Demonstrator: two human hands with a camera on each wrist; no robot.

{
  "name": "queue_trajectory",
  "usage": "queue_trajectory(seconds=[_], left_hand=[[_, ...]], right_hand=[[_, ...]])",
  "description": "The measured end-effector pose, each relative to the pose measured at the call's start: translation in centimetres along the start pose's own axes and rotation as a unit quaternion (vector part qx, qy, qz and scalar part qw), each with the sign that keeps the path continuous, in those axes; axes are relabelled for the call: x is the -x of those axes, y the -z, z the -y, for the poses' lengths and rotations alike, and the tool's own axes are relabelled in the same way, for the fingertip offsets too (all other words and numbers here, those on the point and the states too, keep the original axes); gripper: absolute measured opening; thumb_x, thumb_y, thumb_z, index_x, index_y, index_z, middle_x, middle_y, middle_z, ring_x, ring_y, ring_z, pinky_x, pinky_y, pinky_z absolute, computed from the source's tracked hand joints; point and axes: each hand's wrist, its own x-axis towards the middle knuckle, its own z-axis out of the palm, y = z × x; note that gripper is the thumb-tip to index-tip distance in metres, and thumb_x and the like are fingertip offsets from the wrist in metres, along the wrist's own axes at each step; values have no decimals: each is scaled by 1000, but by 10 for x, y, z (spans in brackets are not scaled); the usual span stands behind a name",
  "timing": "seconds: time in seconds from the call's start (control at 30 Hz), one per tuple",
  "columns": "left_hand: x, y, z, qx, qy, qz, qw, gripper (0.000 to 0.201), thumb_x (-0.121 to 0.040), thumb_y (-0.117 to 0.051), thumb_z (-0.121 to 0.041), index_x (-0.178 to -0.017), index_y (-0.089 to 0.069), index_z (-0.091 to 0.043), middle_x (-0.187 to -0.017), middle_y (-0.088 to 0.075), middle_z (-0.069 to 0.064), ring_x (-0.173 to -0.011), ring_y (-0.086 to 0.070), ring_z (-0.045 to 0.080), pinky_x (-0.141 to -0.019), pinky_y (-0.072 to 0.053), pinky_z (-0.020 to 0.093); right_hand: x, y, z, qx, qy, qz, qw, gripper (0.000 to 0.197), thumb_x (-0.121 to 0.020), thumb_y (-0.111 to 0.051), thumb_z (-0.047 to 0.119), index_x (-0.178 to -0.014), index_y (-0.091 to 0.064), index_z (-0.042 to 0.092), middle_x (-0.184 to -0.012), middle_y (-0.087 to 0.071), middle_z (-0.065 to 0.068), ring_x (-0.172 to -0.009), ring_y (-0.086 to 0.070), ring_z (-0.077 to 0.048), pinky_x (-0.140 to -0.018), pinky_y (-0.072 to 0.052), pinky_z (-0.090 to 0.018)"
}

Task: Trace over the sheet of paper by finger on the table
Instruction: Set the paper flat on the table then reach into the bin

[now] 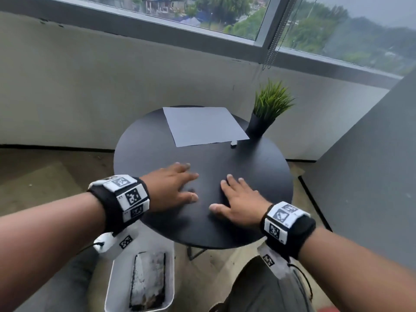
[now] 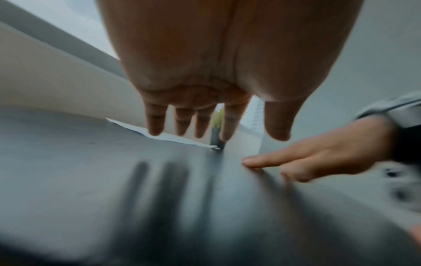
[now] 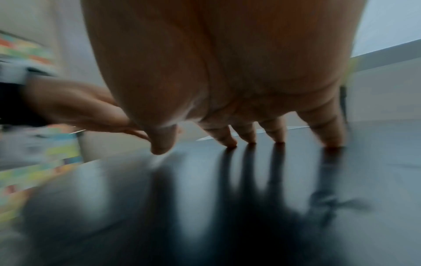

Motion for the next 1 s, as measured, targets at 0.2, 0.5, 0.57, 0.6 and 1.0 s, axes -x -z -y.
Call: queue_trajectory(seconds=[0.2, 0.5, 0.57, 0.6, 1.0], left_hand=[[43, -2, 7, 68, 3, 45, 997, 82, -70, -36, -92, -111, -72, -32, -114, -72, -8, -108, -64, 14, -99, -48, 36], [29, -4, 34, -20, 198, -53, 979, 90, -88, -45, -78, -157, -26, -23, -167, -14, 15, -154, -10, 36, -123, -16, 51], [26, -15, 25, -63, 176, -29, 982, 95, -82, -41, -86, -156, -28, -27, -167, -13, 14, -153, -11, 38, -121, -15, 56], [30, -19, 12, -72, 129, -2, 989, 92, -83, -42, -84, -155, -30, -29, -166, -14, 11, -153, -12, 36, -121, -15, 55], [1, -28, 20, -93, 120, 3, 988, 112, -66, -9, -100, -160, -14, -38, -170, 1, 2, -155, 2, 31, -123, -6, 53]], right_hand=[[13, 28, 4, -98, 99, -82, 987, 57, -95, -54, 46, -144, -44, 20, -151, -42, -1, -140, -35, -15, -117, -24, -29], [45, -20, 61, -36, 130, -13, 991, 68, -93, -37, 65, -150, -29, 28, -162, -16, 4, -149, -11, -19, -118, -16, -48], [44, -5, 44, -82, 187, -40, 978, 59, -96, -45, 54, -147, -37, 26, -156, -34, 4, -144, -28, -13, -118, -21, -31], [35, 4, 30, -102, 172, -67, 977, 58, -96, -48, 51, -147, -38, 24, -153, -38, 4, -142, -33, -13, -117, -23, -28], [48, -13, 40, 18, 276, -1, 961, 69, -94, -35, 65, -151, -23, 29, -163, -11, 4, -149, -9, -22, -120, -15, -43]])
